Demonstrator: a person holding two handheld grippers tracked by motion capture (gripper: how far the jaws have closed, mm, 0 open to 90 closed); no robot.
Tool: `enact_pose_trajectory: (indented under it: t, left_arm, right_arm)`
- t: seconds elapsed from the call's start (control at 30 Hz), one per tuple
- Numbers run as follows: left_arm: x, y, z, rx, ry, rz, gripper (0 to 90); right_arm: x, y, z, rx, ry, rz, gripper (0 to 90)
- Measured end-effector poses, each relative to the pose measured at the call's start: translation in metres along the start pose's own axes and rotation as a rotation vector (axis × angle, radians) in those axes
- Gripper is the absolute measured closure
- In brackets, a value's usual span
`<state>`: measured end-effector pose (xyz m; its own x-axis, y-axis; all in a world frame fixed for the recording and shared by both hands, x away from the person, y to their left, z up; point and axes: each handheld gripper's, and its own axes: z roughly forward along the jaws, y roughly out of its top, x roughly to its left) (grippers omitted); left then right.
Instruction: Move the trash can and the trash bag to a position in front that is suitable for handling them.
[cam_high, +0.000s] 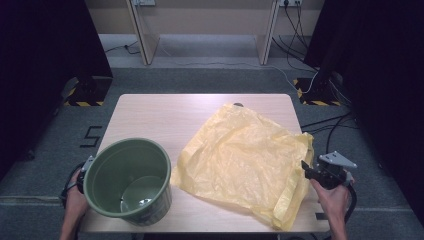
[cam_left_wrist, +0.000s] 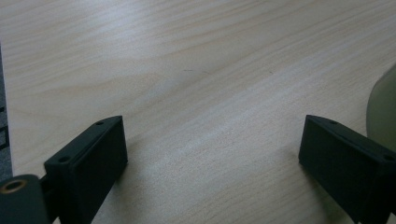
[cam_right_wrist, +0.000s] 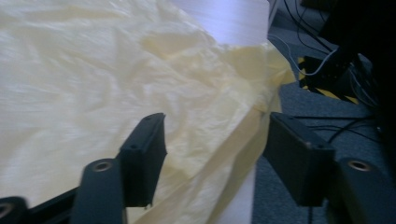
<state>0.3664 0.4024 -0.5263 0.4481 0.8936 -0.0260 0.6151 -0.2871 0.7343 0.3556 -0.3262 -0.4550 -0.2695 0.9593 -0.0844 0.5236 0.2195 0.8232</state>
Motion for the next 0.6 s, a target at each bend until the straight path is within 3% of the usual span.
enact_pose_trajectory:
  t: [0.07,0.1,0.13,0.17,0.23,0.3,0.33,0.37,0.47,0.5,0.57,0.6]
  left_arm:
    - [0.0,0.0,0.0,0.0,0.0,0.0,6.6]
    - [0.0,0.0,0.0,-0.001,0.001,0.0,6.7]
    - [0.0,0.0,0.0,-0.001,0.001,0.0,6.7]
    - [0.0,0.0,0.0,-0.001,0.0,0.0,6.7]
    - [0.0,0.0,0.0,-0.001,0.0,0.0,6.6]
    - [0.0,0.0,0.0,0.0,0.0,0.0,6.7]
    - [0.0,0.0,0.0,0.0,0.0,0.0,6.7]
    - [0.0,0.0,0.0,0.0,0.0,0.0,6.7]
    - [0.0,0.0,0.0,0.0,0.0,0.0,6.7]
    - [0.0,0.0,0.0,-0.001,0.001,0.0,6.6]
    - [0.0,0.0,0.0,0.0,0.0,0.0,6.7]
    - [0.0,0.0,0.0,0.0,0.0,0.0,6.6]
  right_arm:
    - [0.005,-0.001,-0.007,-0.009,0.014,0.003,34.3]
    - [0.025,-0.005,-0.027,-0.027,0.048,-0.007,31.6]
    - [0.025,-0.005,-0.027,-0.027,0.048,-0.007,31.6]
    - [0.043,-0.011,-0.043,-0.027,0.08,-0.019,31.2]
    - [0.062,-0.02,-0.053,-0.007,0.106,-0.028,29.0]
    - [0.078,-0.032,-0.06,0.015,0.14,-0.03,28.2]
    - [0.078,-0.032,-0.06,0.015,0.14,-0.03,28.2]
    - [0.092,-0.043,-0.062,0.041,0.161,-0.031,23.5]
    - [0.107,-0.061,-0.056,0.106,0.176,-0.039,20.0]
    - [0.107,-0.065,-0.053,0.12,0.178,-0.035,21.6]
    - [0.105,-0.071,-0.045,0.144,0.203,-0.058,42.0]
    - [0.105,-0.071,-0.045,0.144,0.203,-0.058,42.0]
